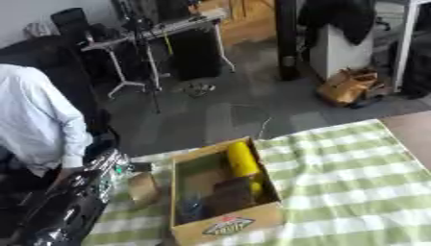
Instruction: Pick up objects on the table and place them in the box.
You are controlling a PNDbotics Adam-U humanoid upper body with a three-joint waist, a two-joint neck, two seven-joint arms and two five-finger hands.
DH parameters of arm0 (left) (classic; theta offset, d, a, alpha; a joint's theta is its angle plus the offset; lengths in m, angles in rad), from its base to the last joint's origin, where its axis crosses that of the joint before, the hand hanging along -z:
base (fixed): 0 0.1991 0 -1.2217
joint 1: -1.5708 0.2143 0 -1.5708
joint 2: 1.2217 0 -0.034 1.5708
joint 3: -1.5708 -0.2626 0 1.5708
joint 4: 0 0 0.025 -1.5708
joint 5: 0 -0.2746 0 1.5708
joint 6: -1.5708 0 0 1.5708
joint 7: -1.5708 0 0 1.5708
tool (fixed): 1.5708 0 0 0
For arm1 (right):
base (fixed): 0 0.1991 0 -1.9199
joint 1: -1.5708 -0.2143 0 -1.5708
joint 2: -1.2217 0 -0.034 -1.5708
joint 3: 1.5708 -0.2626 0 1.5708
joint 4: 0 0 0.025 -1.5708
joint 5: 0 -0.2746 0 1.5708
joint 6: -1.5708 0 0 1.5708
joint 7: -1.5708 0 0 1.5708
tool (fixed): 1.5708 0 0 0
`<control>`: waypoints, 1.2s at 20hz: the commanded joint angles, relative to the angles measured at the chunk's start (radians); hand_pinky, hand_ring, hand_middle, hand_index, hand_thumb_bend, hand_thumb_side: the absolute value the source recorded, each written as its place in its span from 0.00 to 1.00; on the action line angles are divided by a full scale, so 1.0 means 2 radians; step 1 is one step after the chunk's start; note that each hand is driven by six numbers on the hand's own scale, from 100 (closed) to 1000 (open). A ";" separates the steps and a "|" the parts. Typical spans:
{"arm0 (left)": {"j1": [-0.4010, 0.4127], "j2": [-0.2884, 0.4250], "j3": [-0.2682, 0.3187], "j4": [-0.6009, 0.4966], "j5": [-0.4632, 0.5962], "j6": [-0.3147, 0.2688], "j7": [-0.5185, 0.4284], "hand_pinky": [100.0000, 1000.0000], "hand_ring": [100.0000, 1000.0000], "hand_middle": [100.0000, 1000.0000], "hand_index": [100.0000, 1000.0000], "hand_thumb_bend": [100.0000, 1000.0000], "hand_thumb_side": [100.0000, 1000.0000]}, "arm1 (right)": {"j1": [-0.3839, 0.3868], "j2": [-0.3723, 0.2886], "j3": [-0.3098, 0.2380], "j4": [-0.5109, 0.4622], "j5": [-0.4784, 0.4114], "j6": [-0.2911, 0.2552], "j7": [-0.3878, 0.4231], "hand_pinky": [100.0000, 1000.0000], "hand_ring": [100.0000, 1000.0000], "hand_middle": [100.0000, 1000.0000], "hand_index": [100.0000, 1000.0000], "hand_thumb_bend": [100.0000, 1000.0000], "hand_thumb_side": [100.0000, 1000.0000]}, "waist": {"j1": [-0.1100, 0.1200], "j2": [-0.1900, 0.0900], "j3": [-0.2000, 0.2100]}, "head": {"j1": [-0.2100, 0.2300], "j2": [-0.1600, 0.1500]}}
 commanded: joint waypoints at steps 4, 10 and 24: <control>-0.011 0.004 0.008 -0.003 -0.019 0.056 -0.085 0.74 0.83 0.78 0.96 0.21 1.00 | 0.000 -0.007 0.002 -0.008 0.002 -0.003 0.000 0.72 0.98 0.87 0.87 0.00 1.00 | -0.007 -0.008 -0.003 | 0.003 0.007; -0.012 -0.003 0.013 0.002 -0.019 0.054 -0.099 0.74 0.82 0.77 0.95 0.21 1.00 | -0.001 -0.005 0.002 -0.008 0.004 -0.002 0.000 0.72 0.98 0.87 0.87 0.00 1.00 | -0.006 -0.006 -0.008 | 0.010 0.006; -0.013 -0.008 0.014 -0.005 0.016 0.067 -0.091 0.75 0.82 0.76 0.95 0.21 1.00 | -0.002 -0.002 0.005 -0.008 0.005 -0.001 0.003 0.72 0.99 0.87 0.86 0.00 1.00 | -0.008 -0.003 -0.007 | 0.011 0.002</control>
